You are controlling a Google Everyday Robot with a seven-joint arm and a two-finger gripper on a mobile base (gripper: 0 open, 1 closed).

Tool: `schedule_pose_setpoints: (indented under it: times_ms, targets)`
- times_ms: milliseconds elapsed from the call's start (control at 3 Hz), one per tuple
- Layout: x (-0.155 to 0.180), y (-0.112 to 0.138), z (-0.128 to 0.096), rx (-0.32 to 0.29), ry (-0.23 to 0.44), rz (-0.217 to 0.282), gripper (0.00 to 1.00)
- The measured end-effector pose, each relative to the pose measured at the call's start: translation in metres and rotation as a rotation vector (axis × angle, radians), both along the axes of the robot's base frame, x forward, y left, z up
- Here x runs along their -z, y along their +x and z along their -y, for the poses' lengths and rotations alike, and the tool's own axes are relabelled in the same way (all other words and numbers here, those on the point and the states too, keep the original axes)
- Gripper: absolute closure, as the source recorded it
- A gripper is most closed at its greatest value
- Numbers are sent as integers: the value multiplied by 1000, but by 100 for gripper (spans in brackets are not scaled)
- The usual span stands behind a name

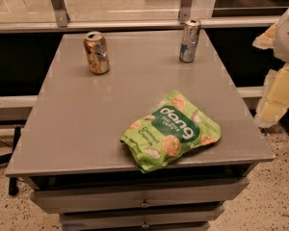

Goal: Knock redbull can over

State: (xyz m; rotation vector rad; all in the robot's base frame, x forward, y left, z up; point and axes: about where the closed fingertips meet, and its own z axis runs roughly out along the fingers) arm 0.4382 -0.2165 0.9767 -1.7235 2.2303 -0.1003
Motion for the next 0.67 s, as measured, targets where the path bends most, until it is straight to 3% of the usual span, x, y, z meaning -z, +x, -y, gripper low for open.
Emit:
schedule_pose_setpoints:
  times_ms: [333,667]
  targets:
    - [0,0,0,0,0,0,0]
    - [8,20,-7,-4,68,31,0]
